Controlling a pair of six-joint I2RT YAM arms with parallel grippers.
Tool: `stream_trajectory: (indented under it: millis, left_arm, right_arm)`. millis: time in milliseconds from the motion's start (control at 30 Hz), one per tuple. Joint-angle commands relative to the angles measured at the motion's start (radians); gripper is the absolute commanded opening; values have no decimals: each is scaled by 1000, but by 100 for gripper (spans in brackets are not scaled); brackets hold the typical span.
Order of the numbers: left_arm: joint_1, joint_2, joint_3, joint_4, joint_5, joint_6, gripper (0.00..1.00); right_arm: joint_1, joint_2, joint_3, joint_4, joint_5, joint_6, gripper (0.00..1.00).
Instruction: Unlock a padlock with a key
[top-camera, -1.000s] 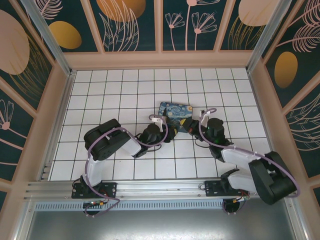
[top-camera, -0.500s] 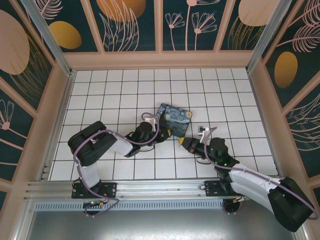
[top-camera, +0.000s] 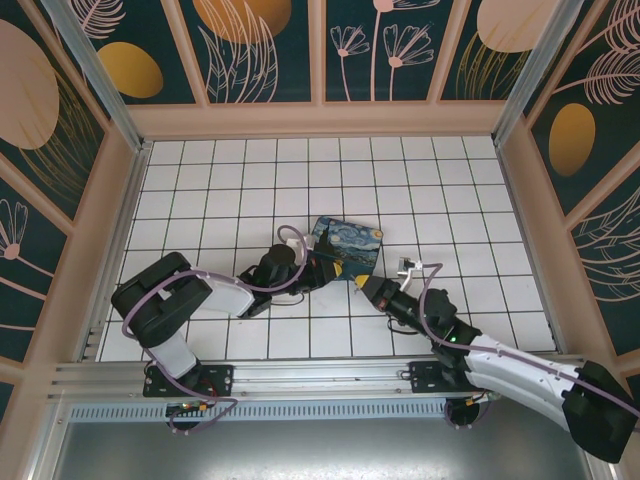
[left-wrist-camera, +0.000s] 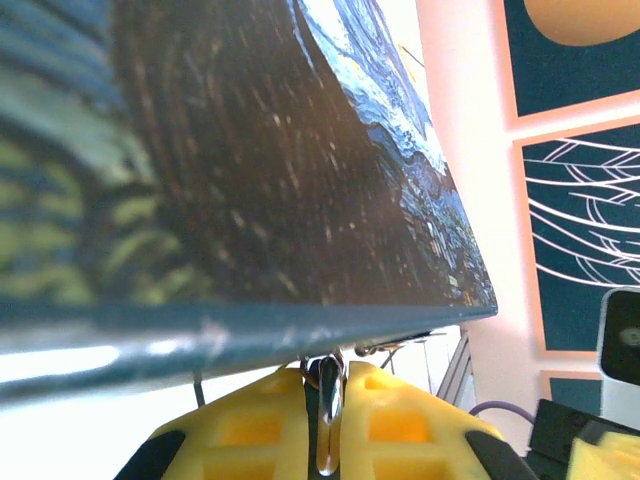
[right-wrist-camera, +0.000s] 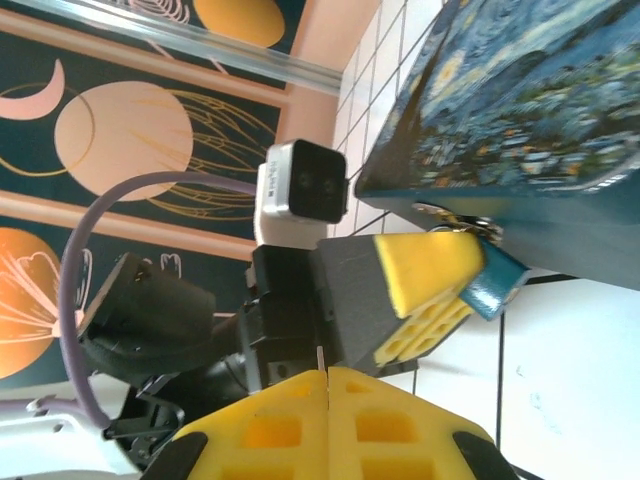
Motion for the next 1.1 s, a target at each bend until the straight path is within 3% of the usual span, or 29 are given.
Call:
stream_trajectory:
  millis: [0, 500, 1067]
  left_arm:
    - [7, -32, -8, 51, 10, -44, 0]
    - [66, -10, -39, 191, 31, -105, 0]
    - [66, -6, -63, 289, 76, -153, 0]
  right_arm:
    - [9, 45, -106, 7, 53, 26, 0]
    - [-37, 456, 15, 256, -39, -31, 0]
    - [-39, 539, 87, 324, -58, -23, 0]
